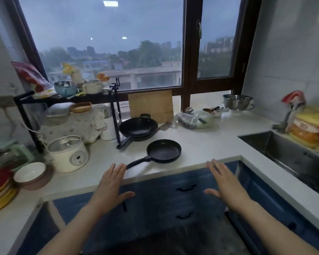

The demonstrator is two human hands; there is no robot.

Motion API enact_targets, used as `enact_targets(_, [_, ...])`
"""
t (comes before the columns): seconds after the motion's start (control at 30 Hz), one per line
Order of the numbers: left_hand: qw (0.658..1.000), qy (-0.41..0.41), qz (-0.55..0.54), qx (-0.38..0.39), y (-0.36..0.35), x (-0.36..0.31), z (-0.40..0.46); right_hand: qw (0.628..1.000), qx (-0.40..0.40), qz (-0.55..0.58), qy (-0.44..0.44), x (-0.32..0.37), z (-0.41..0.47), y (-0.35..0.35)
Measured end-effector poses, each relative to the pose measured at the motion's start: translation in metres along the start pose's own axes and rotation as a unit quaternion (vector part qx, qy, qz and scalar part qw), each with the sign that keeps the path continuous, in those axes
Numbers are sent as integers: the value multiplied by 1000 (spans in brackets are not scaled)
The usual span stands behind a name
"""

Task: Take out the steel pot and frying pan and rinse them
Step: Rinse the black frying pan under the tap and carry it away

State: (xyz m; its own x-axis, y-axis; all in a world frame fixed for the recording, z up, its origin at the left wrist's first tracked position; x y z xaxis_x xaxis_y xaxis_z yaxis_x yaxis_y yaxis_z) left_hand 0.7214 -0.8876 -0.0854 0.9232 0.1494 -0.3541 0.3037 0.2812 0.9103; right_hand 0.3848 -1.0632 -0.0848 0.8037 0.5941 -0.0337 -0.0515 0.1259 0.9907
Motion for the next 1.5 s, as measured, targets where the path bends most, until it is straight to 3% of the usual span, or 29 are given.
enact_targets(0.27, [999,29,30,15,-38,4,129,999,30,-9,32,-36,135,-26])
enact_targets(0.8, [994,68,16,89,-129,98,314,992,88,-14,86,-30,363,-123])
enact_targets(1.23, [975,118,-32,185,-201,138,369,966,216,-5,139,-46,440,-204])
enact_targets(1.5, [964,148,-46,214,-219,142,377,959,227,10,167,-45,463,-224])
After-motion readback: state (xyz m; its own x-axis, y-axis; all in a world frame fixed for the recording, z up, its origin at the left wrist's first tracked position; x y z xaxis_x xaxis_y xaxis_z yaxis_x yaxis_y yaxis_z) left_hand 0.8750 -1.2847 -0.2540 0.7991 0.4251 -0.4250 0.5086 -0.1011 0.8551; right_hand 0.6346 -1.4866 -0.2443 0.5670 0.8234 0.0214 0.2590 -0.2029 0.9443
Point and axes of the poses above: each hand's wrist, its own z-axis towards the middle knuckle, its own y-axis out of the back of the hand, x = y × z, the point moved 7 cm from there along z, towards the middle knuckle, and after that the axes turned 15 degrees about -z, right-handed, at the moved point
